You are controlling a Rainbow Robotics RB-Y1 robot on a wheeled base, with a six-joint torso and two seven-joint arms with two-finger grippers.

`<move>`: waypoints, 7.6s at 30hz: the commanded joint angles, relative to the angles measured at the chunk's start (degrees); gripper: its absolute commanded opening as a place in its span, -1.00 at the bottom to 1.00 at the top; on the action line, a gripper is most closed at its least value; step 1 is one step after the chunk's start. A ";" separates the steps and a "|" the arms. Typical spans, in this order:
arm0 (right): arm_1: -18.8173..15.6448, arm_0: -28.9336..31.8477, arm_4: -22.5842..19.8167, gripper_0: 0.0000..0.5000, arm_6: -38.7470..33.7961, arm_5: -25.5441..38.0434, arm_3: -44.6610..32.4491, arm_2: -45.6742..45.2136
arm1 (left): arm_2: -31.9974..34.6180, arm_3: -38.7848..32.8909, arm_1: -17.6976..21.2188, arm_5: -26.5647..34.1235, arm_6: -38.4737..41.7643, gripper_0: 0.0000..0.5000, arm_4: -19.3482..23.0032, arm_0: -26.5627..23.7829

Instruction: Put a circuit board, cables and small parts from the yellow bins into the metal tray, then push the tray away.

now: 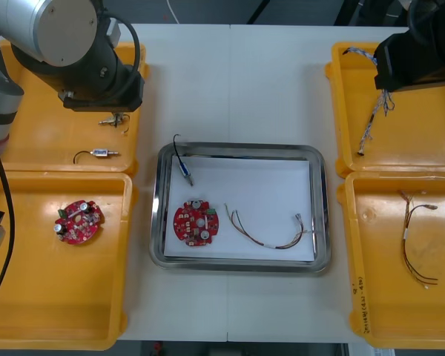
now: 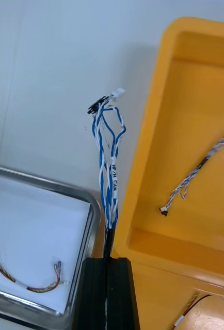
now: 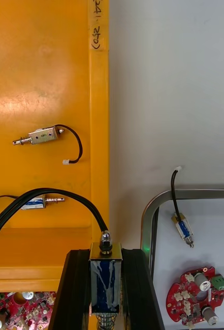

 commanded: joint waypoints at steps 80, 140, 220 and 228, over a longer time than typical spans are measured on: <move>7.51 4.27 17.34 1.00 49.35 -20.58 11.19 40.98 | 2.37 -2.09 1.97 0.40 -0.09 -1.00 0.64 0.51; 8.83 2.16 10.40 1.00 47.77 0.21 -7.53 16.28 | 2.63 -2.18 1.00 0.00 0.26 -1.00 0.20 0.51; 3.74 44.09 3.19 1.00 13.14 0.21 -18.17 -31.00 | -20.05 7.58 -14.20 -25.58 12.92 -0.98 -15.00 10.62; 3.74 44.09 3.10 1.00 12.97 0.21 -18.17 -30.56 | -20.57 7.49 -14.47 -26.55 15.02 1.00 -15.00 10.62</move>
